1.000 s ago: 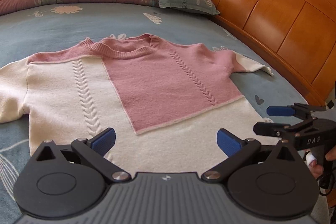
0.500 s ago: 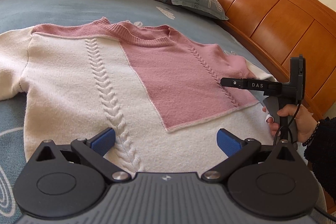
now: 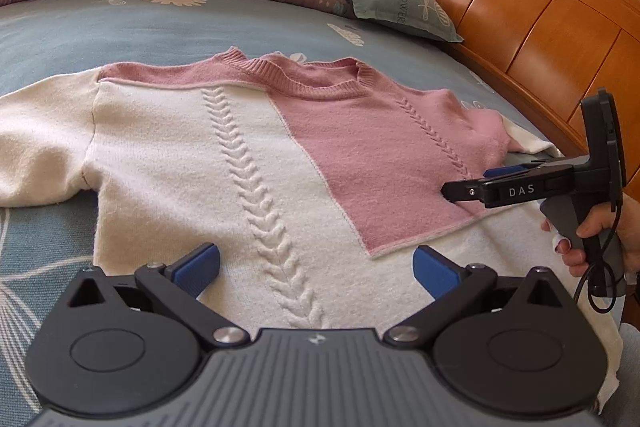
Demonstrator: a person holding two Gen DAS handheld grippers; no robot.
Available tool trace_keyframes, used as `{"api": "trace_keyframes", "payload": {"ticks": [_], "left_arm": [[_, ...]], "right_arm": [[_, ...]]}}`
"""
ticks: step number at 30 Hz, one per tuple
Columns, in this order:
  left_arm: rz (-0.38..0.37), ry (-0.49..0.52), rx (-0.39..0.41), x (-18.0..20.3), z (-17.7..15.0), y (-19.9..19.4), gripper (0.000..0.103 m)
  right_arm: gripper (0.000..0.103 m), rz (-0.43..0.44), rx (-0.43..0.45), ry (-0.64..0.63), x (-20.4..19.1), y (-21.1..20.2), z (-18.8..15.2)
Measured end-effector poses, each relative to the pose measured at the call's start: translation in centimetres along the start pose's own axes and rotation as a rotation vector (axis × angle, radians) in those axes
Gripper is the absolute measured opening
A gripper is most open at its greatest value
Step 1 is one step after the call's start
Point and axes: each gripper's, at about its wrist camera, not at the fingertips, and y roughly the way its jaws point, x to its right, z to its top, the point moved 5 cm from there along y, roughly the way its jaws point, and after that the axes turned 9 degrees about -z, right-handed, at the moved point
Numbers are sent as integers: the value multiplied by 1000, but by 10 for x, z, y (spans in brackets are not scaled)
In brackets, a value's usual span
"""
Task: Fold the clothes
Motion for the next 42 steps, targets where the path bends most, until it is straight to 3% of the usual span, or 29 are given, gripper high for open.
{"api": "trace_keyframes", "payload": {"ticks": [2,5,11,15,19,26,29,31,34,36,39,42], "left_arm": [[-15,-4,19,-1,6,-11,102],[-32,-24,56,-6,14,-29,102],[-63,-73,126,-27,23,-55,102],[-72,-120,147,-42,24,-59,102],[-66,-149,148,-53,22,-59,102],[-37,-170,134,-62,18,-56,102],[-44,-186,156,-63,19,-61,102],[-87,-191,185,-61,21,-66,102],[-159,-193,210,-56,22,-69,102],[-183,-183,205,-52,22,-66,102],[-169,-163,185,-47,22,-62,102],[-165,-157,170,-47,21,-58,102]], "right_arm": [[103,16,8,31,-1,-9,16],[103,69,94,22,-18,-19,50],[103,132,87,-37,-87,16,110],[103,107,85,-123,-133,46,137],[103,15,-41,-131,-158,93,149],[103,46,65,-71,-173,121,184],[103,72,70,-50,-169,112,189],[103,153,103,-15,-165,92,189],[103,294,56,-18,-171,75,182],[103,332,6,-99,-188,73,172],[103,209,1,-231,-213,85,158],[103,151,51,-221,-223,99,159]]}}
